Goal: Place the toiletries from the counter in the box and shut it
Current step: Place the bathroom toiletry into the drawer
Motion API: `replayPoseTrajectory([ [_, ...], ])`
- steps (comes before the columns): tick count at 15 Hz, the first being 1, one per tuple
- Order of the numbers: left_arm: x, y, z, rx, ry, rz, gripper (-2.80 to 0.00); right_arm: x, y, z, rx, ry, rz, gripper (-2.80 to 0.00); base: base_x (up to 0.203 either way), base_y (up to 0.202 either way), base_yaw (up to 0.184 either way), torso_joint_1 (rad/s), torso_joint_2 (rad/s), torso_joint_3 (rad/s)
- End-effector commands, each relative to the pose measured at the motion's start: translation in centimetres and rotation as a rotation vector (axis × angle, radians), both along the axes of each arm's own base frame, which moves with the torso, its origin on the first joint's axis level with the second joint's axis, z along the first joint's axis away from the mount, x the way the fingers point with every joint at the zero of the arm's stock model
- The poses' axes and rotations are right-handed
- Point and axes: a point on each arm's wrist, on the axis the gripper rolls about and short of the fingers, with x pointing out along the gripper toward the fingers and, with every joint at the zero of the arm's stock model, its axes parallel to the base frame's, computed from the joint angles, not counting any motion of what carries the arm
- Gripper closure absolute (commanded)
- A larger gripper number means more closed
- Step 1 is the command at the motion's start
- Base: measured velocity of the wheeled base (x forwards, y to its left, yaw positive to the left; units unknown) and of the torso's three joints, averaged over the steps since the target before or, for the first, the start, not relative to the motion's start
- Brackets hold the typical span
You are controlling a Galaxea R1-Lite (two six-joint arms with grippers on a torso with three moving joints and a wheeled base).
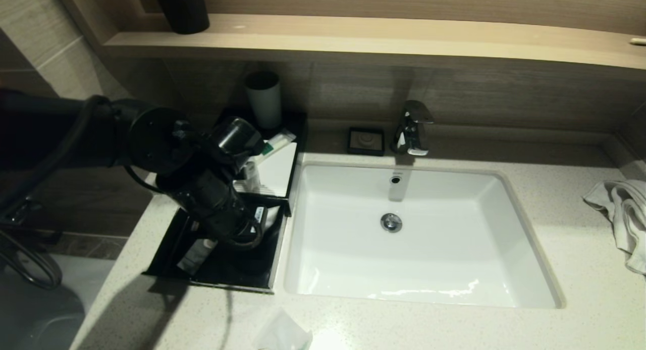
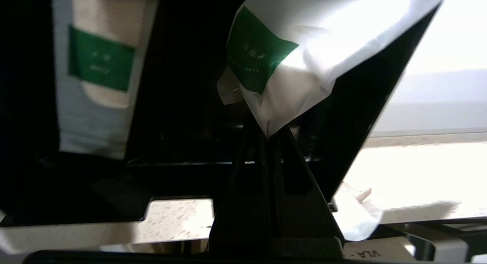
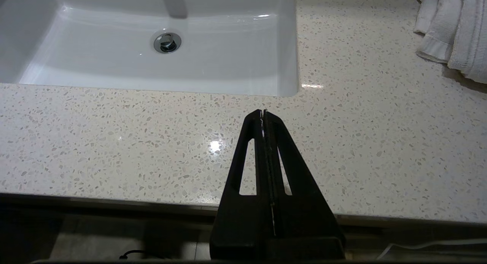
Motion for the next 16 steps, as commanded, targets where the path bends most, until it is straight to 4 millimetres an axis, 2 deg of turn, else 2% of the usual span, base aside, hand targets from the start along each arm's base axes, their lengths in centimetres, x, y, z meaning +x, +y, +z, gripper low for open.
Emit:
replayPoseTrajectory([
  [1, -0.3, 0.3, 0.1, 0.056, -0.002, 0.019, 0.0, 0.0, 0.0, 0.0, 0.0, 0.001, 0.001, 0.0, 0.0, 0.0, 0.0, 0.0, 0.0, 0.0],
  [16, 1.6, -0.8, -0.6, 0.058, -0.014, 0.016, 0.0, 0.0, 0.0, 0.0, 0.001, 0.001, 0.001, 0.0, 0.0, 0.0, 0.0, 0.0, 0.0, 0.0],
])
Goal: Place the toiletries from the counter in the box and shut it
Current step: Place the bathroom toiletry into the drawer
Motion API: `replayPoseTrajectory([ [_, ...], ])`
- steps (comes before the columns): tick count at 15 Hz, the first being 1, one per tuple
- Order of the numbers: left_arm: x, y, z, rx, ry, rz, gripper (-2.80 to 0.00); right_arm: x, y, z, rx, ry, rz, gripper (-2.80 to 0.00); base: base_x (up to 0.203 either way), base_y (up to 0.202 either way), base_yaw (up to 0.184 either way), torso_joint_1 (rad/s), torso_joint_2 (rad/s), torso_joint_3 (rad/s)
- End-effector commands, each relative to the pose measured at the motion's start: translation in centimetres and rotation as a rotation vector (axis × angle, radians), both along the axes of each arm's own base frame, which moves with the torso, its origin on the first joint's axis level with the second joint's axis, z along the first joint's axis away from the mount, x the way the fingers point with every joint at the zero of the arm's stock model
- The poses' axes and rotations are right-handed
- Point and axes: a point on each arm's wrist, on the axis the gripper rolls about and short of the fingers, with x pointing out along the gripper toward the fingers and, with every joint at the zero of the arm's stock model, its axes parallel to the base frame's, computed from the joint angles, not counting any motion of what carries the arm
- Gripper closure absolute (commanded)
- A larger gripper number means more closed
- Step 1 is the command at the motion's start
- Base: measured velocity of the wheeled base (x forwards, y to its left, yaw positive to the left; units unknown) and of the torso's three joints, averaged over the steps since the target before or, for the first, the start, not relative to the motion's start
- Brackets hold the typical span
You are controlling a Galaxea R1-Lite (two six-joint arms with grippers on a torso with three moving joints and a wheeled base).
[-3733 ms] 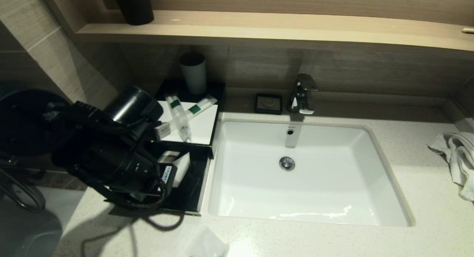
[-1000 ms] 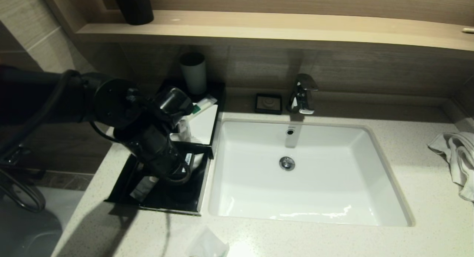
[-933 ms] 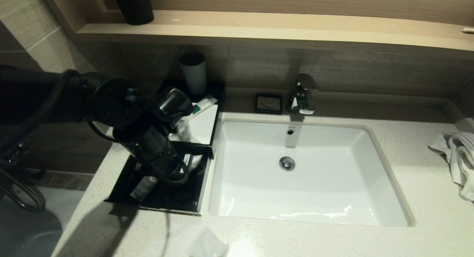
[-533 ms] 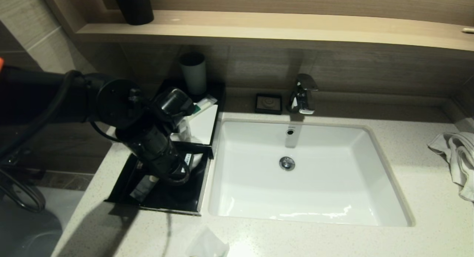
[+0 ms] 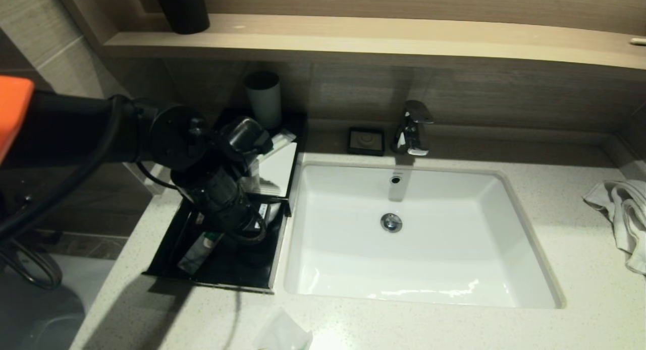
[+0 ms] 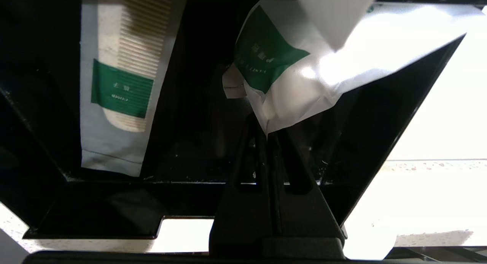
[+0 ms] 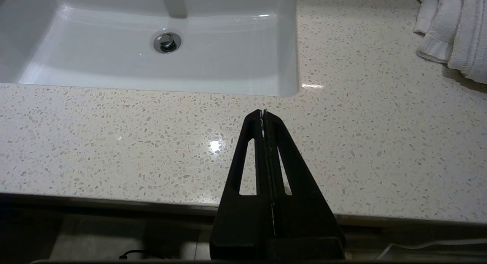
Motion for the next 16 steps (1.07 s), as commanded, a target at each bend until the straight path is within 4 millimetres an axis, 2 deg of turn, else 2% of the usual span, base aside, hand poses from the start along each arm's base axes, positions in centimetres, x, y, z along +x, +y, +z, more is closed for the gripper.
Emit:
replayPoseTrajectory([
  [1, 0.3, -0.1, -0.4, 0.004, 0.007, 0.002, 0.0, 0.0, 0.0, 0.0, 0.0, 0.0, 0.0, 0.0, 0.0, 0.0, 0.0, 0.0, 0.0, 0.0],
  [9, 0.6, -0.3, 0.9, -0.023, -0.04, 0.004, 0.0, 0.0, 0.0, 0.0, 0.0, 0.0, 0.0, 0.0, 0.0, 0.0, 0.0, 0.0, 0.0, 0.0],
  [10, 0.5, -0.3, 0.9, -0.023, -0.042, 0.004, -2.8, 0.0, 0.0, 0.0, 0.0, 0.0, 0.0, 0.0, 0.0, 0.0, 0.0, 0.0, 0.0, 0.0],
  [16, -0.2, 0.2, 1.9, -0.032, -0.054, 0.01, -2.8, 0.0, 0.0, 0.0, 0.0, 0.0, 0.0, 0.0, 0.0, 0.0, 0.0, 0.0, 0.0, 0.0],
])
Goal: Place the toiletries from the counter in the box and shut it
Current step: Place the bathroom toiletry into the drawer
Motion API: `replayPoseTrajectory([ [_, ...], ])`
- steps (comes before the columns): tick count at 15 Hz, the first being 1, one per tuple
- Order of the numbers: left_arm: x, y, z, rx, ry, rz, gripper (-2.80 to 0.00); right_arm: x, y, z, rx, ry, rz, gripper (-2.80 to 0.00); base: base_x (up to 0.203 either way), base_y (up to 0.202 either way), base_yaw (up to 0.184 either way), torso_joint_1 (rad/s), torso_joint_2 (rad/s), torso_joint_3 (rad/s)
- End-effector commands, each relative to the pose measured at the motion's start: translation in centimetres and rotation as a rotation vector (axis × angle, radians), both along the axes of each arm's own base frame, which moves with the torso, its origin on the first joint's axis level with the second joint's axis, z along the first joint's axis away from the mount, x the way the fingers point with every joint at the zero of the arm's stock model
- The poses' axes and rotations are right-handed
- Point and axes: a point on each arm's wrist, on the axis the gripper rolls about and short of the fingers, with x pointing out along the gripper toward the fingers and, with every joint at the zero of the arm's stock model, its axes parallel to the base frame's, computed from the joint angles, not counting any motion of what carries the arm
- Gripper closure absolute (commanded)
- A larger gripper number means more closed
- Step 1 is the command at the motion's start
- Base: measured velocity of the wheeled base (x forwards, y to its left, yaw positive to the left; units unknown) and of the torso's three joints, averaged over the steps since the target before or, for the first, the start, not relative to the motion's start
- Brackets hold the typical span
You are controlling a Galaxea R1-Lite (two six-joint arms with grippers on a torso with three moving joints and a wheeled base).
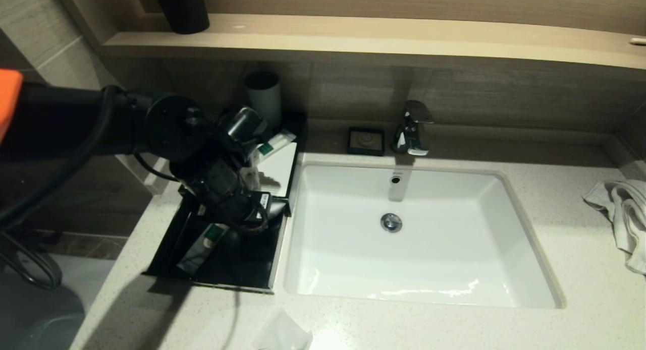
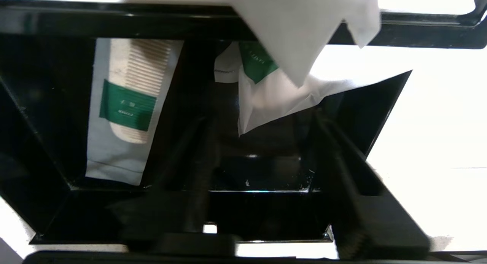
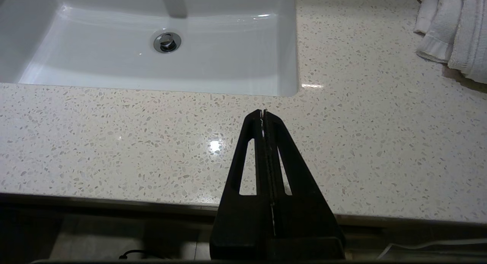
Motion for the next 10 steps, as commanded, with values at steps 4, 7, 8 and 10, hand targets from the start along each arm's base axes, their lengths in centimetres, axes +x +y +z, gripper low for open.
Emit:
replayPoseTrajectory([
  [4, -1.8, 1.0, 2.8, -0.042, -0.068, 0.005, -2.8, 0.0, 0.0, 0.0, 0.001, -0.001, 0.0, 0.0, 0.0, 0.0, 0.0, 0.0, 0.0, 0.0],
  [7, -2.5, 1.3, 3.8, -0.061, -0.092, 0.006, -2.8, 0.0, 0.0, 0.0, 0.001, 0.0, 0.001, 0.0, 0.0, 0.0, 0.0, 0.0, 0.0, 0.0],
  [8, -2.6, 1.4, 3.9, -0.065, -0.094, 0.004, 0.0, 0.0, 0.0, 0.0, -0.001, 0.0, 0.001, 0.0, 0.0, 0.0, 0.0, 0.0, 0.0, 0.0],
  [10, -2.6, 1.3, 3.9, -0.07, -0.095, 0.003, 0.0, 0.0, 0.0, 0.0, -0.001, -0.001, 0.001, 0.0, 0.0, 0.0, 0.0, 0.0, 0.0, 0.0],
])
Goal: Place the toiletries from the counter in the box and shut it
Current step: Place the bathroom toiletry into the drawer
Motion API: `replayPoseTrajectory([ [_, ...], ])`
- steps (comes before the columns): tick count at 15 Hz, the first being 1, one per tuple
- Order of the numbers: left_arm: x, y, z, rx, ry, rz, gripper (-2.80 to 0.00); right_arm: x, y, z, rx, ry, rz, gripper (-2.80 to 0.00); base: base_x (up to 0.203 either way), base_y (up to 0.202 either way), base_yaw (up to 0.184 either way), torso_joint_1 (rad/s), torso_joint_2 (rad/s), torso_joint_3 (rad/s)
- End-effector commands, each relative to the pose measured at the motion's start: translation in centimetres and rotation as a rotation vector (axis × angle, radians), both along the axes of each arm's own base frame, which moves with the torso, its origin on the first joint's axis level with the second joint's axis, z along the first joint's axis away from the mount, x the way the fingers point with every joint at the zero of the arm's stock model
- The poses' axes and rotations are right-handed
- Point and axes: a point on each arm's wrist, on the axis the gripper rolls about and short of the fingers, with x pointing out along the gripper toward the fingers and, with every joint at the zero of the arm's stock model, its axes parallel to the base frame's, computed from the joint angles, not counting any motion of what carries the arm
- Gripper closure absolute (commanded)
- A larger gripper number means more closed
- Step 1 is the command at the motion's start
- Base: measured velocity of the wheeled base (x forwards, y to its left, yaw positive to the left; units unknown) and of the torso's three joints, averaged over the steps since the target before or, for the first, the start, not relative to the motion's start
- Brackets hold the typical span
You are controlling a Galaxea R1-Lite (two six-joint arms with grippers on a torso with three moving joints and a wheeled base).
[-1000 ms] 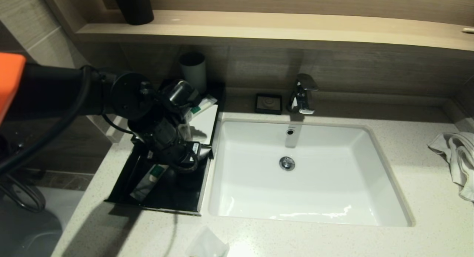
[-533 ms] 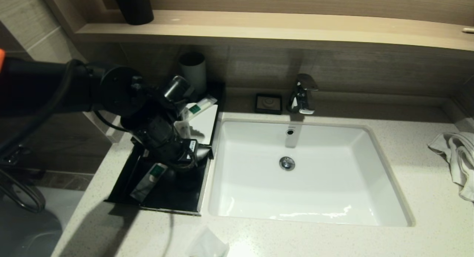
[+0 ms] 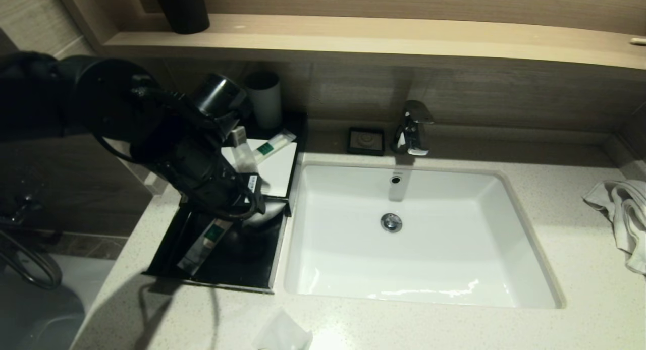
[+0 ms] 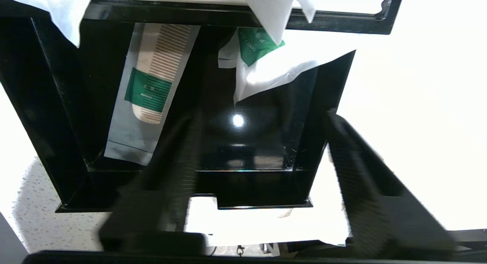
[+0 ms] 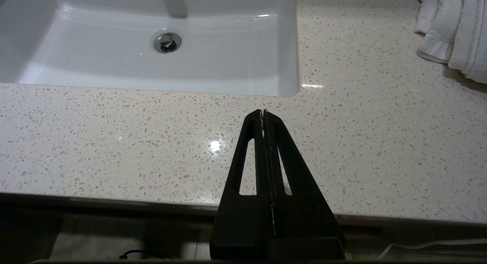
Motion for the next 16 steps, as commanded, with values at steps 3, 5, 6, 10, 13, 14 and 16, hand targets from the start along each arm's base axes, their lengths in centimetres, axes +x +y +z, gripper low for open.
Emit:
replayPoseTrajectory([
  [3, 0.0, -0.3, -0.3, -0.012, 0.013, 0.02, 0.0, 0.0, 0.0, 0.0, 0.0, 0.001, 0.0, 0.0, 0.0, 0.0, 0.0, 0.0, 0.0, 0.0],
  [5, 0.3, -0.7, -0.8, -0.014, 0.028, 0.028, 0.0, 0.0, 0.0, 0.0, 0.0, 0.0, 0.0, 0.0, 0.0, 0.0, 0.0, 0.0, 0.0, 0.0],
  [6, 0.5, -0.8, -1.0, -0.02, 0.033, 0.035, 0.0, 0.0, 0.0, 0.0, 0.0, 0.001, 0.0, 0.0, 0.0, 0.0, 0.0, 0.0, 0.0, 0.0],
  [10, 0.3, -1.9, -1.5, -0.022, 0.049, 0.019, 0.0, 0.0, 0.0, 0.0, 0.0, 0.0, -0.001, 0.0, 0.0, 0.0, 0.0, 0.0, 0.0, 0.0],
  [13, 0.4, -2.4, -1.7, -0.032, 0.039, 0.014, 0.0, 0.0, 0.0, 0.0, 0.0, 0.0, 0.0, 0.0, 0.0, 0.0, 0.0, 0.0, 0.0, 0.0],
  [14, 0.6, -2.5, -1.7, -0.04, 0.035, 0.019, 0.0, 0.0, 0.0, 0.0, -0.001, 0.001, 0.0, 0.0, 0.0, 0.0, 0.0, 0.0, 0.0, 0.0],
  [16, 1.1, -2.9, -2.3, -0.041, 0.039, 0.024, 0.0, 0.0, 0.0, 0.0, -0.001, 0.001, 0.0, 0.0, 0.0, 0.0, 0.0, 0.0, 0.0, 0.0],
])
